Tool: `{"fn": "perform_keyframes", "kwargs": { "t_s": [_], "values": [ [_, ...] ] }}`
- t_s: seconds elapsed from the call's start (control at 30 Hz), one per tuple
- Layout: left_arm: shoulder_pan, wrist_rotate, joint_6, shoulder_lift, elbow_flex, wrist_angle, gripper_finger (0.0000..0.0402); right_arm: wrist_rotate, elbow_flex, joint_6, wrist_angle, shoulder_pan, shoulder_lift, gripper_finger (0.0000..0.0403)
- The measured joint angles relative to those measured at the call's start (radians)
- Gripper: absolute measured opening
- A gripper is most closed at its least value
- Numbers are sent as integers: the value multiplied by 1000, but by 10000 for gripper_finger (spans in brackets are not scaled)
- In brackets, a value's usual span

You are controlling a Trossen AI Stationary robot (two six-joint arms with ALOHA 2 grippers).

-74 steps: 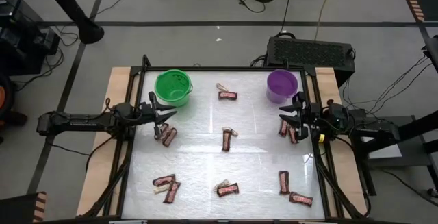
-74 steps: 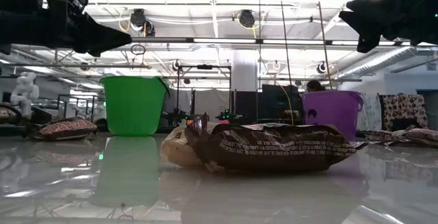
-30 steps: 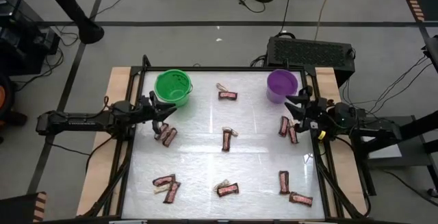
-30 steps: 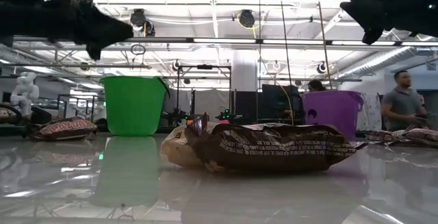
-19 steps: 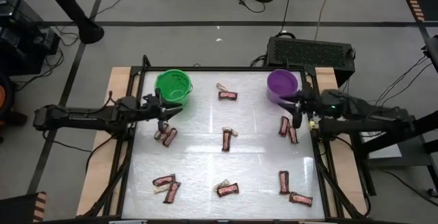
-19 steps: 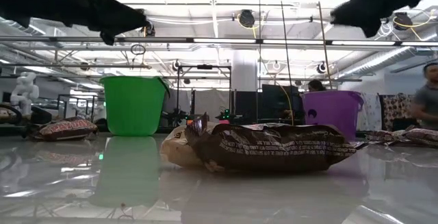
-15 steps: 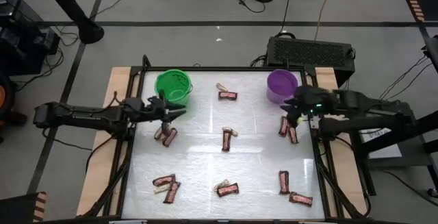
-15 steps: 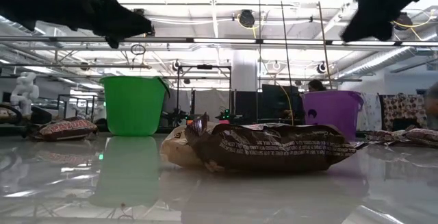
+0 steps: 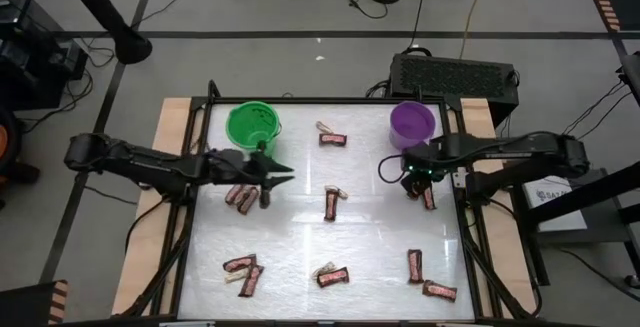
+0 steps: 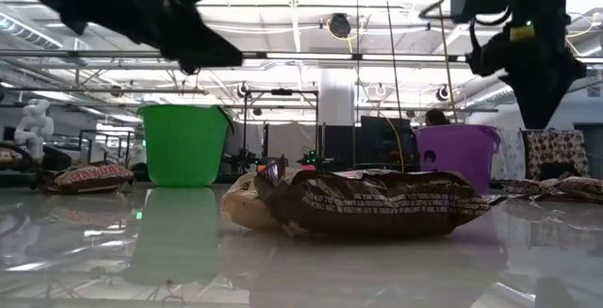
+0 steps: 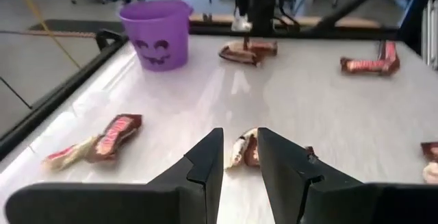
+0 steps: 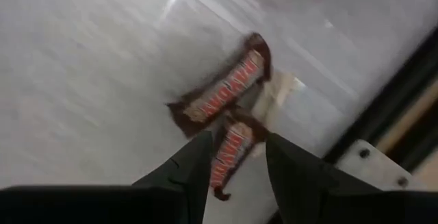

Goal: Sort candy by brand, put in halloween buckets
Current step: Put the brown chocolate bar into the purple bucket

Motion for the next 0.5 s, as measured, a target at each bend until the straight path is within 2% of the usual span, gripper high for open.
{"fn": "perform_keyframes", "kwargs": {
  "t_s": [0.23, 0.5],
  "values": [
    [-7, -6, 23, 164, 113, -66, 98, 3, -45, 3, 10, -35, 29, 132],
    [-7, -6, 22, 201, 129, -78, 98, -13, -141, -47, 65, -87, 29, 132]
  ]
}}
